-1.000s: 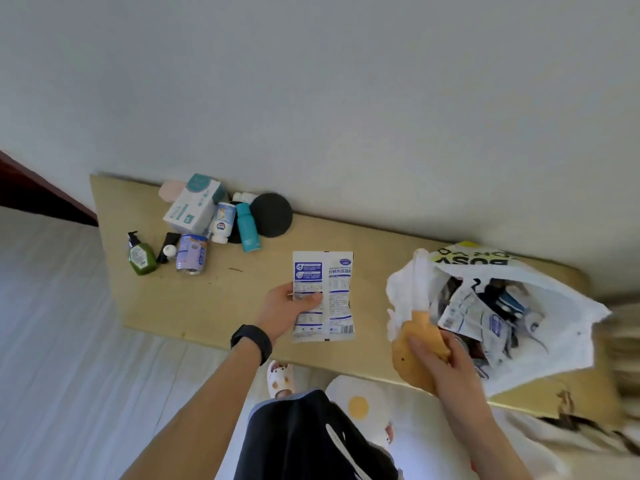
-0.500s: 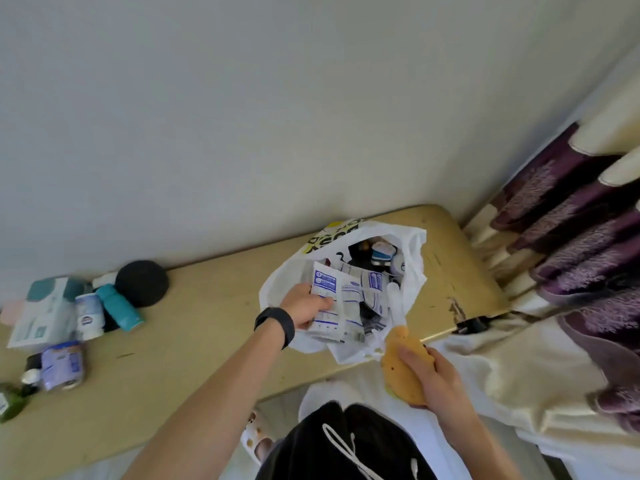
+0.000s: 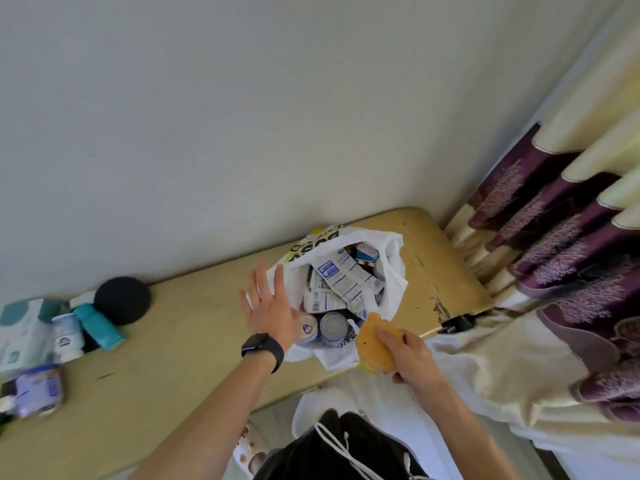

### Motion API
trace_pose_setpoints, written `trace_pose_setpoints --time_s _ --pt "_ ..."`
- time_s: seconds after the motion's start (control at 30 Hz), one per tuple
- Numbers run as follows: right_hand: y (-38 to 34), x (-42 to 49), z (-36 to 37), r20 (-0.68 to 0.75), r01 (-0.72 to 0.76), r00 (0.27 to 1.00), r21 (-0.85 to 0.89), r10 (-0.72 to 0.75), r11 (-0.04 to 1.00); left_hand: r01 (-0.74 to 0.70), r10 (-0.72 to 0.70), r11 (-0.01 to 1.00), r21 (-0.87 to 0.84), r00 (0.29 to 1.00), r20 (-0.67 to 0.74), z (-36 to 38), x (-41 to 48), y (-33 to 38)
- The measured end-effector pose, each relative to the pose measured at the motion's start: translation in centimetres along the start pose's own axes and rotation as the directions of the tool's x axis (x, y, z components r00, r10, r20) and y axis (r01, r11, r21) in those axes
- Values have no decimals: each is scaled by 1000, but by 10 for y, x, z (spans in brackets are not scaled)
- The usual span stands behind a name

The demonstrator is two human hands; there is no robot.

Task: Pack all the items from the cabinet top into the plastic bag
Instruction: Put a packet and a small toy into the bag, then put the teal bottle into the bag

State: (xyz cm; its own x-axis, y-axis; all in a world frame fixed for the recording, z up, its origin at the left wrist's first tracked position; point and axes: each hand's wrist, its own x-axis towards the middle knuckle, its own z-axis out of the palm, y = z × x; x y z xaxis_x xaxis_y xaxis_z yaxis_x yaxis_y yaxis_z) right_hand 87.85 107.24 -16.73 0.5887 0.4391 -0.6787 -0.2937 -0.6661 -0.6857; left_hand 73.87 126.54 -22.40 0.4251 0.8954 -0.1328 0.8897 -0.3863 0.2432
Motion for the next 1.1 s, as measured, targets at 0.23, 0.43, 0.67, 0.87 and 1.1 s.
trace_pose_setpoints --time_s 0.23,0.43,0.67,0.87,1.1 --pt "-36 60 53 68 -25 997 49 22 998 491 -302 742 -457 853 426 -29 1 -51" --pt "-54 86 71 107 72 993 -142 -57 987 339 -108 509 -791 937 332 -75 0 -26" --pt "-72 81 -10 -151 243 868 -701 -472 671 340 -88 498 -798 935 344 -84 -4 -15" --pt "-51 59 -7 2 343 856 -750 -517 565 343 -107 639 -689 926 361 -65 -21 -31" --pt "-2 -10 76 314 741 607 -555 -729 378 210 -48 781 -587 959 279 -51 -59 -88"
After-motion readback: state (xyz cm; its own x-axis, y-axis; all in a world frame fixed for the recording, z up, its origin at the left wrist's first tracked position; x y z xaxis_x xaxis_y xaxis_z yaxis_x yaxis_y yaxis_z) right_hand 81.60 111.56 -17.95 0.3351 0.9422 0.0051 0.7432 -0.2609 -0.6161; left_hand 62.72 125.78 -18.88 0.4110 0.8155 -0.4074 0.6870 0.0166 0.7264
